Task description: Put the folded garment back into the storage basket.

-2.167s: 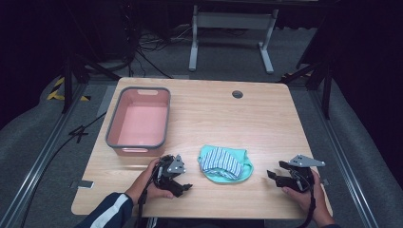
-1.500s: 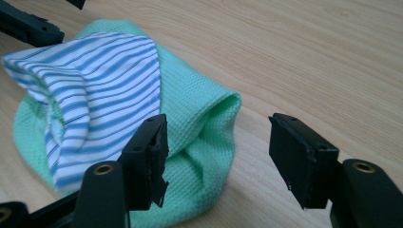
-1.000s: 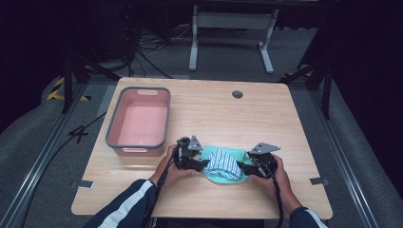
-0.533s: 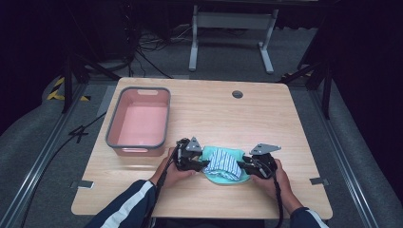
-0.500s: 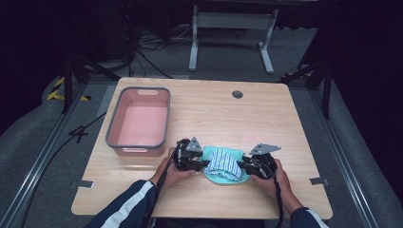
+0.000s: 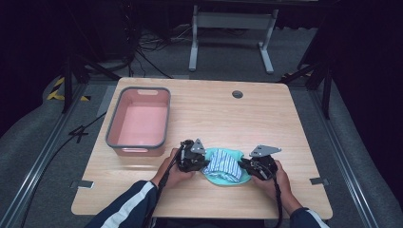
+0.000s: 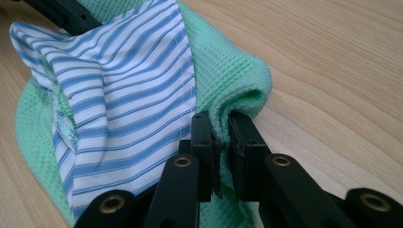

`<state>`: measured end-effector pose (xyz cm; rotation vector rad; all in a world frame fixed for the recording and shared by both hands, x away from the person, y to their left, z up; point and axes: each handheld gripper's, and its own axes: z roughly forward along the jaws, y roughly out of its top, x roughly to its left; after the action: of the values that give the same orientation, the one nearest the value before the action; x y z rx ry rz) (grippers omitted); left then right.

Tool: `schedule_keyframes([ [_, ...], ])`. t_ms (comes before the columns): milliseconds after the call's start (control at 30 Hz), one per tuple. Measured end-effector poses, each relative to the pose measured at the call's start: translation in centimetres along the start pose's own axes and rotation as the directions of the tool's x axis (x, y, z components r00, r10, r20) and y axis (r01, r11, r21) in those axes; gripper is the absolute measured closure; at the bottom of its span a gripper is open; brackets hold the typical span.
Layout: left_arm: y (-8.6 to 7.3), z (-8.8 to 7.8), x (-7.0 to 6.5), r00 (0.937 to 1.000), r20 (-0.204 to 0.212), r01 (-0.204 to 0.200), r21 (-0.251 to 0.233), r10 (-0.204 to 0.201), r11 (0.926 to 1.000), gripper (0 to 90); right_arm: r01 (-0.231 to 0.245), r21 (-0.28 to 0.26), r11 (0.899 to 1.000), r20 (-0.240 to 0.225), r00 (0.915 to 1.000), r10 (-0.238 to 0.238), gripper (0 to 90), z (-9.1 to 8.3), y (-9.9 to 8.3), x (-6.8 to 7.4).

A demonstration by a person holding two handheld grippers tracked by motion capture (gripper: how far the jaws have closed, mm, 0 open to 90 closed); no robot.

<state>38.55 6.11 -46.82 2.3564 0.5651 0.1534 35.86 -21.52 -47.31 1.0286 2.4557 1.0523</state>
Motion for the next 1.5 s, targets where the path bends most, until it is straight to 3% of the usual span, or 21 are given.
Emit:
schedule_keyframes([
  [267,0.4,-0.8,-0.2,0.9997,-0.01,-0.022,-0.002,0.022,0.9998,81.7,-0.012,-0.042,0.999,-0.015,0.9998,0.011,82.3,-1.2,0.6,0.1],
  [400,0.8,-1.1,-0.4,0.9984,-0.022,-0.051,0.02,0.051,0.9985,81.9,-0.019,-0.045,0.999,-0.02,0.9996,0.018,82.3,-1.4,0.8,0.1],
  [667,1.5,-2.3,-0.2,0.9969,-0.046,-0.065,-0.005,0.064,0.9979,82.3,-0.029,-0.066,0.997,-0.022,0.9994,0.028,82.4,-2.1,1.4,0.1],
  [1100,2.6,-4.0,0.6,0.9976,-0.055,-0.043,-0.016,0.042,0.999,82.5,-0.037,-0.085,0.996,-0.001,0.9993,0.037,82.4,-2.3,3.3,0.1],
  [1500,3.6,-6.3,1.5,0.9937,-0.096,-0.062,-0.037,0.058,0.9974,82.5,-0.018,-0.123,0.992,-0.009,0.9998,0.017,82.4,-2.8,5.3,0.6],
])
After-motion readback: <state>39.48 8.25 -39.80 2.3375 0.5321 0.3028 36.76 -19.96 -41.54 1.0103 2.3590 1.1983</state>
